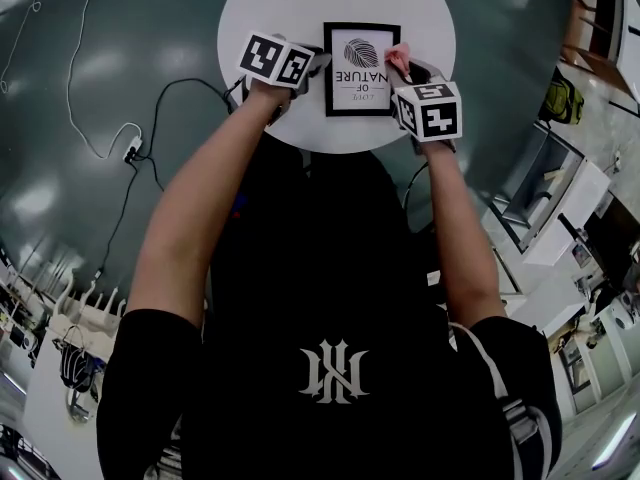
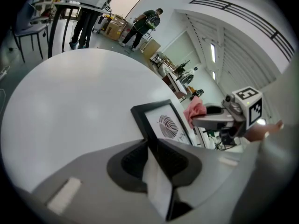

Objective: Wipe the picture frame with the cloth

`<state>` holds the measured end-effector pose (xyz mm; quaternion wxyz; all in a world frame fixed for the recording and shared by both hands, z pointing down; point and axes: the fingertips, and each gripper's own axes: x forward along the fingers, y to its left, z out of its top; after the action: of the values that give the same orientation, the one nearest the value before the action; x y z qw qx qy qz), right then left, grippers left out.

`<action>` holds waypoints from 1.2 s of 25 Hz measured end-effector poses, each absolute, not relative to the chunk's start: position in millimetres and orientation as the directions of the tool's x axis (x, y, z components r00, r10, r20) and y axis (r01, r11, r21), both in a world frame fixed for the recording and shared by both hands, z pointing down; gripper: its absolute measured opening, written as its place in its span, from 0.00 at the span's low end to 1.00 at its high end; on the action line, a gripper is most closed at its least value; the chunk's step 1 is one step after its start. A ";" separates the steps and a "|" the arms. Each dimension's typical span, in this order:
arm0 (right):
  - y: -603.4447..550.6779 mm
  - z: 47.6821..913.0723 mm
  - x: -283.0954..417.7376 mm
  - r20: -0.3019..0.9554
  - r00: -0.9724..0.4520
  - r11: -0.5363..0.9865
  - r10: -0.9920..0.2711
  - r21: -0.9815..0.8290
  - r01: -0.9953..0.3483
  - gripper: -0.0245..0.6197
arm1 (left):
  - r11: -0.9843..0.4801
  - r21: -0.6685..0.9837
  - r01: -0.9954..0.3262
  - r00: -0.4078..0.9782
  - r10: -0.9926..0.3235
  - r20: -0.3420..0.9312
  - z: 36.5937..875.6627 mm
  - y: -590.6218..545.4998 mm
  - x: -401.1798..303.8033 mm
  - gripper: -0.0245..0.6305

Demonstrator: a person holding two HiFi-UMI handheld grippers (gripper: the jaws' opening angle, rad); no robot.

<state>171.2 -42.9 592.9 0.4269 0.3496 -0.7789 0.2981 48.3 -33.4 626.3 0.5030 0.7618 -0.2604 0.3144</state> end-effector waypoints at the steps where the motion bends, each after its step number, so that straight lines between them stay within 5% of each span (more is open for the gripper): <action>1: -36.9 588.9 152.7 0.844 -0.470 0.557 -0.257 -0.268 -0.786 0.14 | -0.356 0.604 -0.713 0.668 -0.081 0.740 625.7 -33.6 47.7 0.14; 8: -0.9 608.1 77.5 0.790 -0.600 0.479 -0.128 -0.480 -0.735 0.14 | -0.357 0.608 -0.709 0.671 -0.074 0.738 625.8 -33.9 49.1 0.14; 19: 6.8 626.5 82.6 0.877 -0.459 0.689 -0.145 -0.244 -0.683 0.14 | -0.345 0.611 -0.712 0.672 -0.082 0.736 627.7 -33.1 48.9 0.15; 30: -8.3 630.6 137.4 0.930 -0.307 0.690 -0.204 -0.086 -0.719 0.14 | -0.345 0.611 -0.713 0.671 -0.082 0.736 628.1 -33.2 48.7 0.15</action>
<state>137.4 -8.3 630.6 0.5063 0.3004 -0.7673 0.2542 48.7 -33.2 628.1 0.5090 0.7594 -0.2617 0.3095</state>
